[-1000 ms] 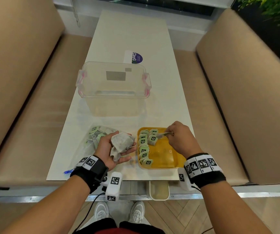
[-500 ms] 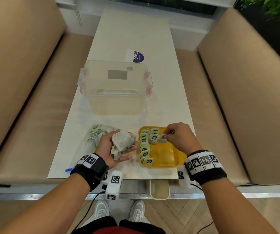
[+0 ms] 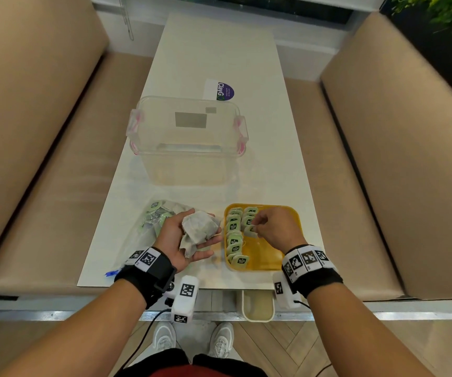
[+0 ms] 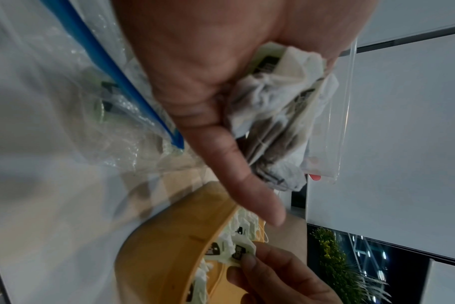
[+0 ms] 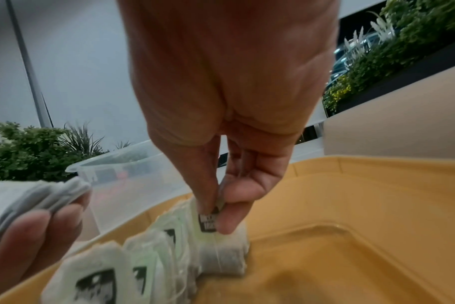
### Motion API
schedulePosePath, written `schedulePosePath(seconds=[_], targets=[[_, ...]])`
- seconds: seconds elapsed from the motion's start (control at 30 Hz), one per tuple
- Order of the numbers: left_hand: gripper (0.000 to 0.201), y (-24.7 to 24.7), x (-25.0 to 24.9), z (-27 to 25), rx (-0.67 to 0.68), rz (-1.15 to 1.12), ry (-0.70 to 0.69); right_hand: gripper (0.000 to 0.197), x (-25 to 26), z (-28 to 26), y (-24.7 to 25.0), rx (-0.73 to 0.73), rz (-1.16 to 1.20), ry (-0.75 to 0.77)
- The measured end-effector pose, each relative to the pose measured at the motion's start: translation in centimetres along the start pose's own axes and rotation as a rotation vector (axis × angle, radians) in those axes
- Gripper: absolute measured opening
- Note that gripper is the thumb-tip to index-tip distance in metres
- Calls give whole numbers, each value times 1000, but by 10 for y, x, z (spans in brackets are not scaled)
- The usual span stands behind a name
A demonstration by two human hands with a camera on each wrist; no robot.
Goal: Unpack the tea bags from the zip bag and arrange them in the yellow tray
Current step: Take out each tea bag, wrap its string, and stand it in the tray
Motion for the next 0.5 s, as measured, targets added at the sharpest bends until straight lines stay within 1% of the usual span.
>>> schedulePosePath(seconds=[0.07, 0.23, 0.37, 0.5], targets=[[48, 0, 0, 0, -2, -2, 0, 16, 2, 1, -5, -24, -21, 11], [48, 3, 1, 0, -10, -12, -2, 20, 7, 3, -9, -91, -90, 28], [49, 4, 0, 1, -15, -5, -8, 21, 11, 2, -11, -101, -166, 49], [49, 3, 0, 0, -16, -4, -9, 18, 10, 2, -14, -96, -179, 51]])
Point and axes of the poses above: each hand's wrist, its own z-axis towards the middle knuckle, its own y-axis out of the back of the hand, x = y × z, the point moved 6 cm from there along z, towards the middle knuckle, and after that the axes turned 3 degrees about -y, right-handed, at the moved point
